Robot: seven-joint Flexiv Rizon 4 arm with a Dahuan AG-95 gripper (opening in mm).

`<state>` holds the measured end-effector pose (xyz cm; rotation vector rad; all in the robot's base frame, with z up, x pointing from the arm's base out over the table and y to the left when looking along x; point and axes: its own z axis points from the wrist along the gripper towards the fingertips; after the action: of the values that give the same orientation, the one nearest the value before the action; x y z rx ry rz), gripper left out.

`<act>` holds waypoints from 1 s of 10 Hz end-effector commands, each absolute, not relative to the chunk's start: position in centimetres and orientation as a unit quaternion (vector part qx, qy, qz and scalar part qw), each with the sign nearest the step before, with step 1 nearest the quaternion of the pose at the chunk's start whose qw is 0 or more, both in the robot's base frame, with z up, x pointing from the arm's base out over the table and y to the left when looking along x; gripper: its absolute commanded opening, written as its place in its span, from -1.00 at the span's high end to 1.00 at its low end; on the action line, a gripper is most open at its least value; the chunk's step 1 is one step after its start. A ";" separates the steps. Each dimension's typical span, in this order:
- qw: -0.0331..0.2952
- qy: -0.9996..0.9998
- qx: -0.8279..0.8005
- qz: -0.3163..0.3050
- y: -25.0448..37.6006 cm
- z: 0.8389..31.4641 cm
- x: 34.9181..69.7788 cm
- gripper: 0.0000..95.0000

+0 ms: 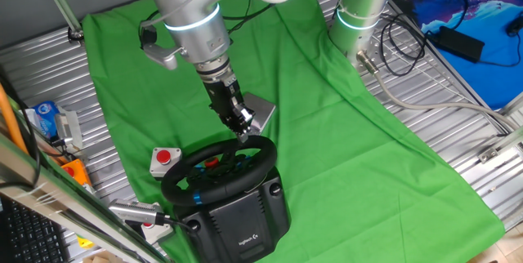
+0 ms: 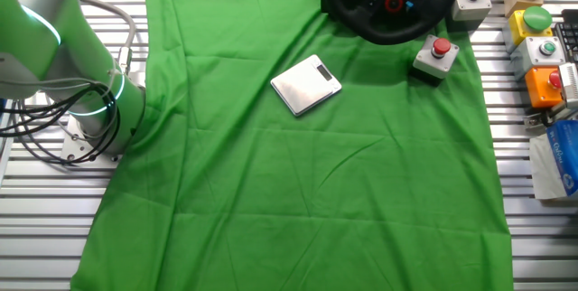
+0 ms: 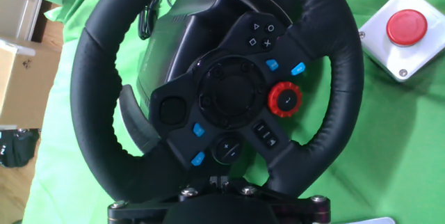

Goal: Rotate the steering wheel 90 degrees counterclockwise

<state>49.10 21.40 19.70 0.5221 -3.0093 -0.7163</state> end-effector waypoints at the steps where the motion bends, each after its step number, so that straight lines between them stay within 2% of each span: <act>1: -0.007 -0.956 0.175 -0.235 21.1 18.8 49.2 1.00; 10: -0.029 -0.951 0.181 -0.250 21.2 15.1 49.4 1.00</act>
<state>49.45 21.15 14.98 0.5783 -3.0485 -0.8048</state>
